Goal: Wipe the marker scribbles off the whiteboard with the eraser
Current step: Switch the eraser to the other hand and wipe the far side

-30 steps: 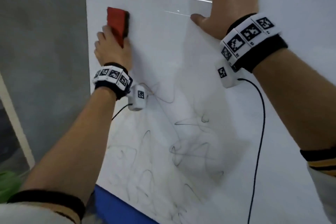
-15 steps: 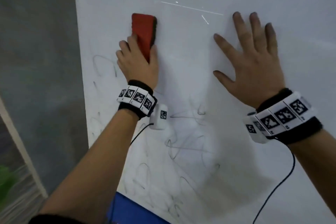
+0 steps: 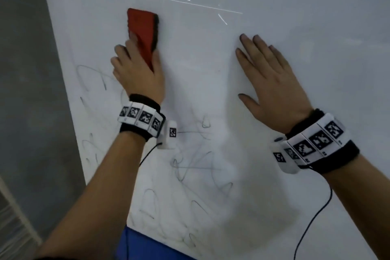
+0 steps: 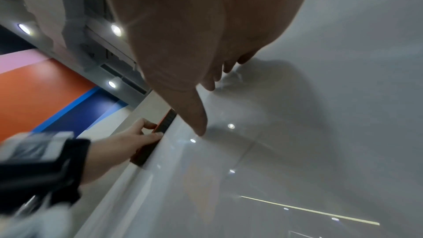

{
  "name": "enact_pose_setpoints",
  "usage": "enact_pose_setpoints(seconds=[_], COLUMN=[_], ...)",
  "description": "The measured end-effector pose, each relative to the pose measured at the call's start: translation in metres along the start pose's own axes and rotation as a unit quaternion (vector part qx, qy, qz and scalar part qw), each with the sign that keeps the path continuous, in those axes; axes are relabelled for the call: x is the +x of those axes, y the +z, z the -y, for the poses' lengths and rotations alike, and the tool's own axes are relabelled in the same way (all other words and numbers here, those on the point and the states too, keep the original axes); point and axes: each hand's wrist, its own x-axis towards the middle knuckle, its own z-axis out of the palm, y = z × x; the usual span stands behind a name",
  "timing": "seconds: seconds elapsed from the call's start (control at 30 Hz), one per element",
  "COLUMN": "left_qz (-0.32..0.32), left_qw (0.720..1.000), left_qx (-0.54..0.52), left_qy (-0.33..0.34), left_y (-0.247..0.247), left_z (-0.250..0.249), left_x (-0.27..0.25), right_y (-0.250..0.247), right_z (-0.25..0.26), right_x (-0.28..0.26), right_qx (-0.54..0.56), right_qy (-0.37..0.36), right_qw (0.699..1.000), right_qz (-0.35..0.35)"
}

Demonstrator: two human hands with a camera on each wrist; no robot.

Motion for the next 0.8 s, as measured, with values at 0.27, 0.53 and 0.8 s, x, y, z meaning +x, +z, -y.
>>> enact_pose_setpoints(seconds=[0.27,0.53,0.8], left_qz=[0.134,0.013,0.187], left_qw=[0.968,0.997,0.966], left_qx=[-0.057,-0.030,-0.079], left_qy=[0.205,-0.069,0.159], left_y=[0.007,0.003,-0.009], left_z=[0.007,0.014,-0.015], left_x=[-0.247,-0.088,-0.274], right_y=[0.002,0.004,0.005], right_z=[-0.002,0.001,0.000], right_x=[-0.001,-0.004,-0.003], right_qx=[0.007,0.010,0.028], right_qy=[-0.019,-0.012,-0.002], right_qw=[1.000,1.000,0.999], right_qz=[0.009,-0.011,-0.016])
